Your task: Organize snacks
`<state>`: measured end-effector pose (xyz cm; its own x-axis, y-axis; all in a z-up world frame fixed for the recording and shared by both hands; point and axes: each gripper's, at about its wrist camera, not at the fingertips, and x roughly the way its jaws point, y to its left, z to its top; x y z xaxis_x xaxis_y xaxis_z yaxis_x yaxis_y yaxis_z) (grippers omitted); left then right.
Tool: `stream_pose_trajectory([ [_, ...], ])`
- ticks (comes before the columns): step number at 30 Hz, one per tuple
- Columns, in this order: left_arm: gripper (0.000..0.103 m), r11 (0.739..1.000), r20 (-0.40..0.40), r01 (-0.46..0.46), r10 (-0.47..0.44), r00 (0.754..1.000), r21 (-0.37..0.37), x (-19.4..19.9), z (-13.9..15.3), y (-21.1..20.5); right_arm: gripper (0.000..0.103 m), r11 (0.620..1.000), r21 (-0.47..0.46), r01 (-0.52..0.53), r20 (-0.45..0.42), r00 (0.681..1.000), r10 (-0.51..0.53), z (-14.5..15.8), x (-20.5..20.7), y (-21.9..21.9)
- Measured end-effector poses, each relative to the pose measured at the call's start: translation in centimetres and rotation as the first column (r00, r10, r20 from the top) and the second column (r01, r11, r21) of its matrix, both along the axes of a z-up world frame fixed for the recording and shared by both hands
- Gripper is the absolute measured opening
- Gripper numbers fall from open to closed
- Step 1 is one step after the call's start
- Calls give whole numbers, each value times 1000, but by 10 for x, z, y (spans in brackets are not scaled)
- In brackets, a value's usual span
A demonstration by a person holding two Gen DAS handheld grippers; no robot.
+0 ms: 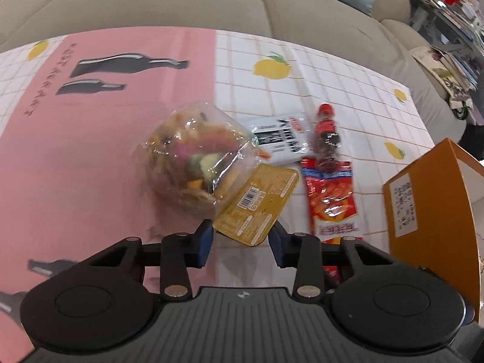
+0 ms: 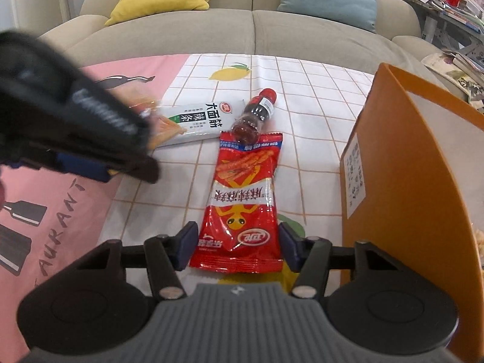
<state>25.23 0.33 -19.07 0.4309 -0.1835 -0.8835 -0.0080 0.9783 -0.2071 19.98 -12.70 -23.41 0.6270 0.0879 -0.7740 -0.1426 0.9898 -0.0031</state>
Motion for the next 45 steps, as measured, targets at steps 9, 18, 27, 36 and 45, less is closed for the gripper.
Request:
stream_pose_trajectory([
  [9,0,999,-100,5,-1,995,37,-25,1,35,52,999,31,-33,-68,997,35,4,-11,6],
  [18,31,999,-86,-43,44,995,14,-51,12,54,56,997,42,-59,-47,997,61,14,-26,17],
  [27,59,998,-25,-50,50,998,-30,-35,26,32,45,989,131,-73,91,994,62,24,-2,6],
  [36,59,994,-17,-105,105,994,14,-37,21,40,32,924,383,-8,9,1000,5,21,20,-6],
  [45,59,995,2,-87,87,996,57,-56,21,44,0,878,478,1,-91,995,48,9,16,-2],
])
